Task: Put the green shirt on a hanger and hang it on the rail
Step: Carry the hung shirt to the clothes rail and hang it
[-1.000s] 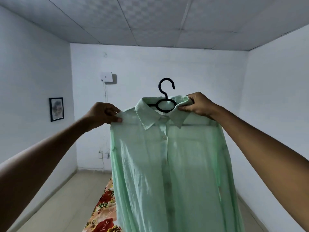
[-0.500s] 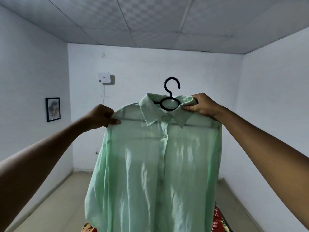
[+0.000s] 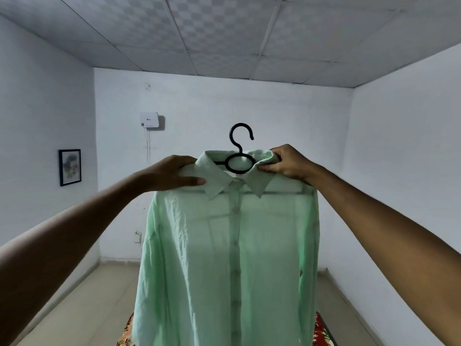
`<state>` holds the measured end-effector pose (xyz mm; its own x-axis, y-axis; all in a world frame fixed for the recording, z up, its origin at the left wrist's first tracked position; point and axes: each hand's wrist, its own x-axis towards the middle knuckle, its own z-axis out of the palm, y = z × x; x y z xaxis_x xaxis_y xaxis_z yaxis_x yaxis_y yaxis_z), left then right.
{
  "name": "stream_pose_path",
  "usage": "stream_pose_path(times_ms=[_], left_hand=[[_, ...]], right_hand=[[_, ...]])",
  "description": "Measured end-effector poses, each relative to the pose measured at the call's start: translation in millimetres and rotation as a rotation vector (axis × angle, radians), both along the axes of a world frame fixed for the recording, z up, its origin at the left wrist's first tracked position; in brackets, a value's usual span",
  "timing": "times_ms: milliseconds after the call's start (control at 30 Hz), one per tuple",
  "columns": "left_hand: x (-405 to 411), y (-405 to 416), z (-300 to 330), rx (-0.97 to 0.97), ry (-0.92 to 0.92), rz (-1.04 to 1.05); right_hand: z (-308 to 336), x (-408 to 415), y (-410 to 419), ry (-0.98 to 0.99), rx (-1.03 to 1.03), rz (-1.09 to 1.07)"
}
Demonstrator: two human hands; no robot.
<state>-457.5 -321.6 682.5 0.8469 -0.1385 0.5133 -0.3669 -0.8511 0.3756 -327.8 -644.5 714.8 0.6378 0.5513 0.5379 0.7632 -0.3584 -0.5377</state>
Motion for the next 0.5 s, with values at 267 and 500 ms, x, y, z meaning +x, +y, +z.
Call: stream_pose_path(times_ms=[267,500], left_hand=[[18.4,-2.2,4.9,-0.218,-0.043,0.102],[16.6,7.7,5.4,-0.285,-0.045,0.08]], right_hand=[[-9.5,0.3,-25.4,0.048,-0.052,0.041],[-16.7,4.6,-57.6,0.016,0.055,-0.045]])
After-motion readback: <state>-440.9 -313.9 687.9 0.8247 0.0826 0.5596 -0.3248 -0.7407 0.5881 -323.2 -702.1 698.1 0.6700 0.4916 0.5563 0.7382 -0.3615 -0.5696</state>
